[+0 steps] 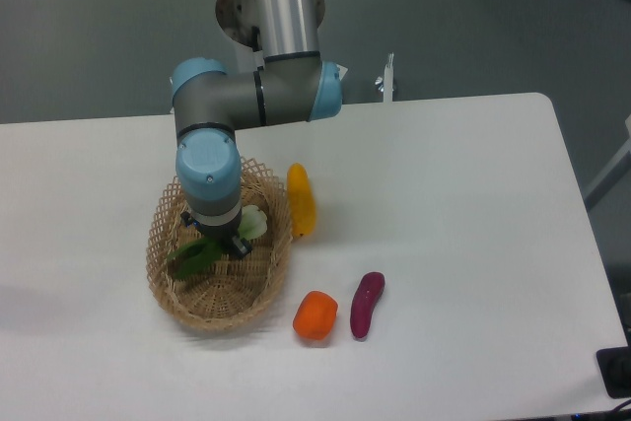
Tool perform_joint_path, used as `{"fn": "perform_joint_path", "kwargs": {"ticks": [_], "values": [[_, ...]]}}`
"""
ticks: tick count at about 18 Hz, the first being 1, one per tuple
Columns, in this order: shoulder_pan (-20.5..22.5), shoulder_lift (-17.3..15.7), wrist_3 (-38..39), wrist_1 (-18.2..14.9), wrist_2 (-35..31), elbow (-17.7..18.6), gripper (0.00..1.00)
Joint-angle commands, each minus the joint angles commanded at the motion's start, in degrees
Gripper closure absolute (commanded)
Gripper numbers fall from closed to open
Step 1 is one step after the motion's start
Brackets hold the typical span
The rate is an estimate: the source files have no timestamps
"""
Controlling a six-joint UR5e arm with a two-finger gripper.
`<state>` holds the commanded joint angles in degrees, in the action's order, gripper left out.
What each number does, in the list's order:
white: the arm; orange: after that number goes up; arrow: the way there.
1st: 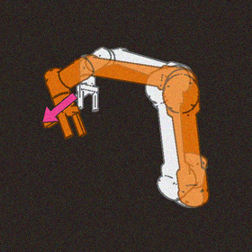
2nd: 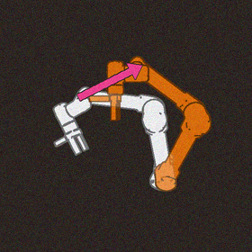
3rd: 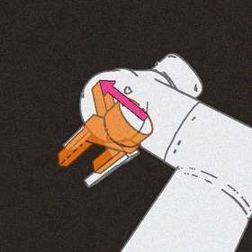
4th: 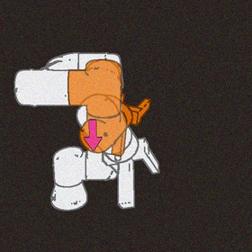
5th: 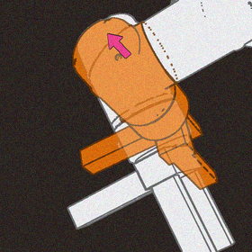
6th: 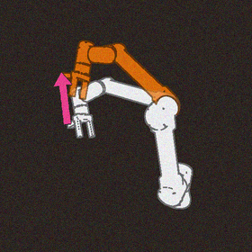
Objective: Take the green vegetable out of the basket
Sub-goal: 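Close the gripper on the green bok choy leaves in the basket, then lift the bok choy out of the basket and carry it away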
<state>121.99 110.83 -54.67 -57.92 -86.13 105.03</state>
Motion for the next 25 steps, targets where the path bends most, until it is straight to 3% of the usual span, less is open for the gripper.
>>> {"fn": "perform_joint_path", "kwargs": {"ticks": [7, 13, 19, 25], "values": [[2.89, -2.2, 0.09, 0.26, 0.26, -1.32, 0.91], [10.0, -3.34, 0.0, 0.26, 3.69, -5.7, 0.95], [16.78, -3.17, -3.07, 0.0, 2.99, -9.14, 0.95], [21.96, -2.91, -7.37, -0.79, -3.24, -9.75, 0.94]]}}
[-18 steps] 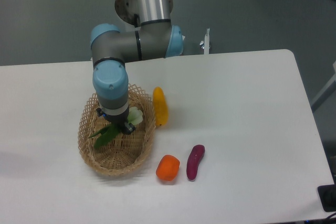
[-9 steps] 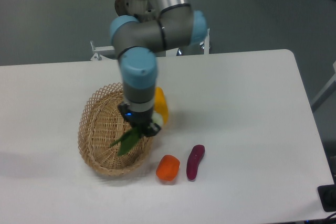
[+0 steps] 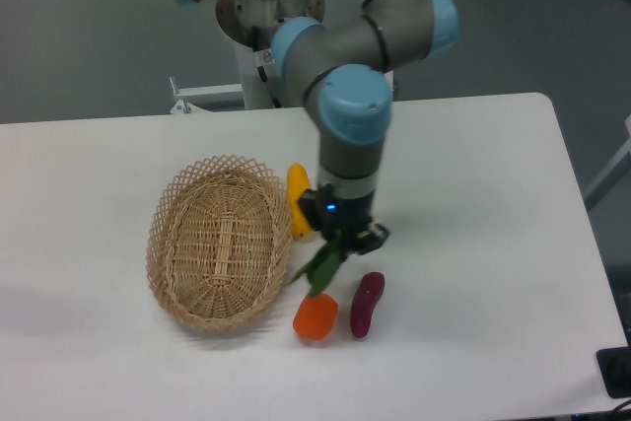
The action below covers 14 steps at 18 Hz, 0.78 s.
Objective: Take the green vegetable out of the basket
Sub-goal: 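Lift the bok choy out of the basket and carry it away, then hold the bok choy raised above the table beside the sweet potato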
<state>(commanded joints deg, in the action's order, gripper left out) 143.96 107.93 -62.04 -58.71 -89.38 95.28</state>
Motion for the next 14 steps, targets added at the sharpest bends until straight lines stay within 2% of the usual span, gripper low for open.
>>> {"fn": "perform_joint_path", "kwargs": {"ticks": [7, 14], "values": [[5.19, 2.11, -3.08, -0.17, -0.1, -3.24, 0.94], [6.51, 4.66, -6.15, -0.09, -0.18, -5.98, 0.9]]}}
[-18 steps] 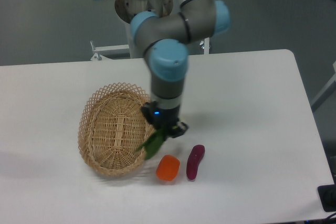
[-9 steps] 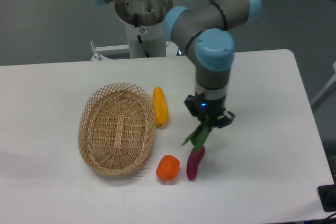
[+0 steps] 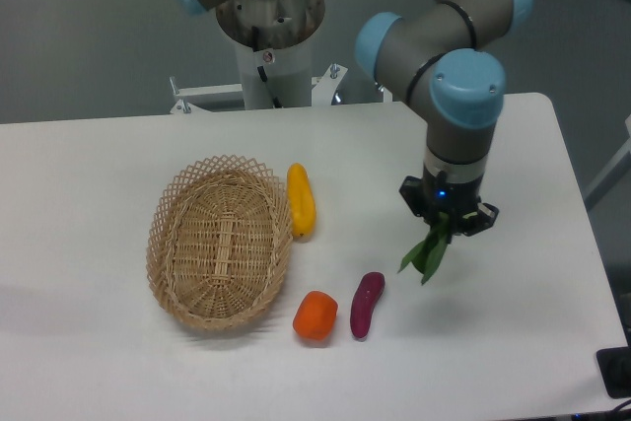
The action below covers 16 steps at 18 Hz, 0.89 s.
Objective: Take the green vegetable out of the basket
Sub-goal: 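Hold the bok choy raised above the table beside the sweet potato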
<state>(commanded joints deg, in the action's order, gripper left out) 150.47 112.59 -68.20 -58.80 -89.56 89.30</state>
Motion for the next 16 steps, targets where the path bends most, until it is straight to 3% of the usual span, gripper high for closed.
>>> {"fn": "perform_joint_path", "kwargs": {"ticks": [8, 16], "values": [[1.41, 0.27, -4.92, -0.09, -0.09, -0.7, 0.9], [2.64, 0.35, -5.19, -0.09, -0.18, -0.7, 0.91]]}}
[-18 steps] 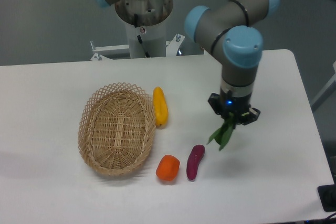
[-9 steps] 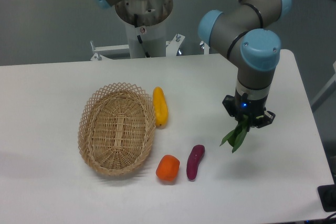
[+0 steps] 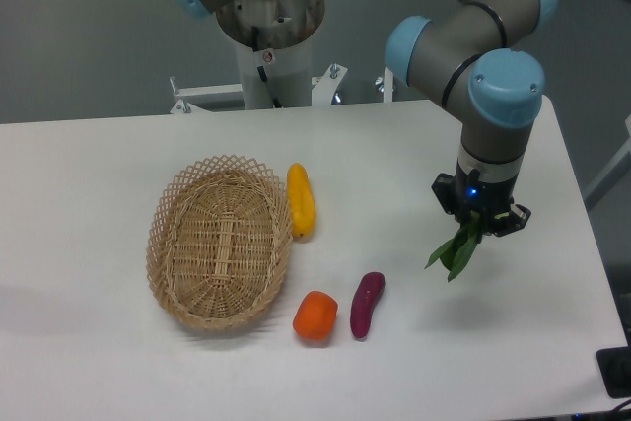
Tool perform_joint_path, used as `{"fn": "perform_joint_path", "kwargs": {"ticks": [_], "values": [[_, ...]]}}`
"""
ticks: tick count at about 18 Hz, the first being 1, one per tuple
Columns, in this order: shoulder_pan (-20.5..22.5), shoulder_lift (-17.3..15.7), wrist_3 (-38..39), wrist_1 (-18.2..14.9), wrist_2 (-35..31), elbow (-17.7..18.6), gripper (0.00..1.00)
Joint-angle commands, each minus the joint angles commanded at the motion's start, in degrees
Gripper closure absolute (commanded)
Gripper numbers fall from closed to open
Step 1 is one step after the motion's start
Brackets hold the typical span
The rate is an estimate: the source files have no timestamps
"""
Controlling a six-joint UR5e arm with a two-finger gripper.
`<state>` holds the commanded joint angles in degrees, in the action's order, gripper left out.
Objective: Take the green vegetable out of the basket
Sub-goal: 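Hold the bok choy raised above the table beside the sweet potato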
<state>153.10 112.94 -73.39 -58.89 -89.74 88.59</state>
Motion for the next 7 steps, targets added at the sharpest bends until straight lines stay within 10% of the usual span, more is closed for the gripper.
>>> {"fn": "perform_joint_path", "kwargs": {"ticks": [7], "values": [[0.26, 0.09, -1.32, -0.09, -0.09, 0.0, 0.91]]}}
